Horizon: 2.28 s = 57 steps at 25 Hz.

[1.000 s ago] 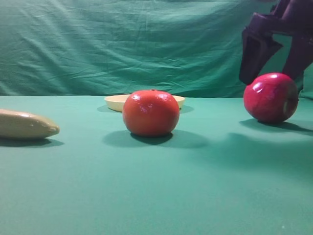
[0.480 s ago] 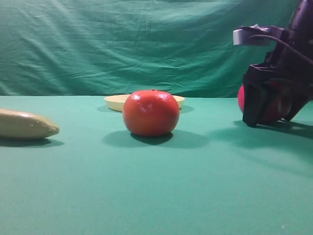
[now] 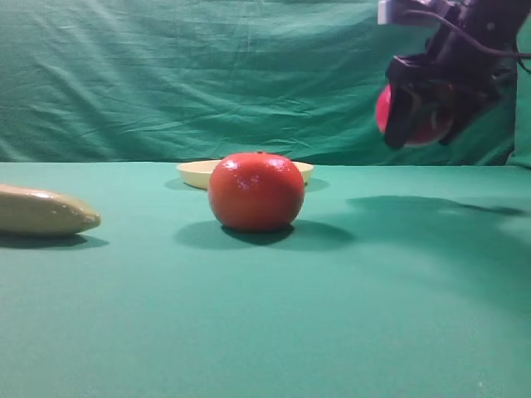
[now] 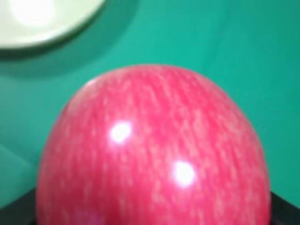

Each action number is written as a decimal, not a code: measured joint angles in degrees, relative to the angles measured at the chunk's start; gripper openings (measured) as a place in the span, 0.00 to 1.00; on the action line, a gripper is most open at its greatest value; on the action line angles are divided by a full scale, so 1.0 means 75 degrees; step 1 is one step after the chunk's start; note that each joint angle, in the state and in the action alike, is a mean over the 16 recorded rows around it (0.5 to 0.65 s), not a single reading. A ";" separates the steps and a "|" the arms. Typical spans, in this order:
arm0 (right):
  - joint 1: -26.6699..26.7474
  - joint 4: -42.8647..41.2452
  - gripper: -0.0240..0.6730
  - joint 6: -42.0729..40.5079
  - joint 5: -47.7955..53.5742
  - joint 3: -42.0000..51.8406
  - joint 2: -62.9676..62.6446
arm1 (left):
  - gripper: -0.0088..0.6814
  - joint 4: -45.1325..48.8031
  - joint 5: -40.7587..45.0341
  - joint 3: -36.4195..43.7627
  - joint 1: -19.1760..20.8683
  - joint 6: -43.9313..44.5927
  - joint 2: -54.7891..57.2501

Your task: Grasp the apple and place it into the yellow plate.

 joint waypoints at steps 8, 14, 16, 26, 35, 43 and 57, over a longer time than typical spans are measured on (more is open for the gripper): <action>0.0561 0.0125 0.77 -0.0014 0.0364 -0.1943 0.1379 | 0.24 0.0000 0.0000 0.0000 0.0000 0.0000 0.0000; 0.0708 0.0312 0.77 -0.0020 0.0460 -0.2793 0.2183 | 0.24 0.0000 0.0000 0.0000 0.0000 0.0000 0.0000; 0.0721 0.0390 0.77 -0.0021 0.0456 -0.2937 0.2330 | 0.24 0.0000 0.0000 0.0000 0.0000 0.0000 0.0000; 0.0725 0.0684 0.80 -0.0028 0.0607 -0.3084 0.2614 | 0.24 0.0000 0.0000 0.0000 0.0000 0.0000 0.0000; 0.0725 0.0683 0.92 -0.0087 0.0885 -0.3096 0.2708 | 0.24 0.0000 0.0000 0.0000 -0.0014 0.0000 0.0000; 0.0725 0.0071 0.87 -0.0125 0.1223 -0.3222 0.2346 | 0.24 0.0000 0.0000 0.0000 -0.0024 0.0000 0.0000; 0.0725 -0.1469 0.18 0.1001 0.2997 -0.3454 0.0378 | 0.24 0.0000 0.0000 0.0000 -0.0024 0.0000 0.0000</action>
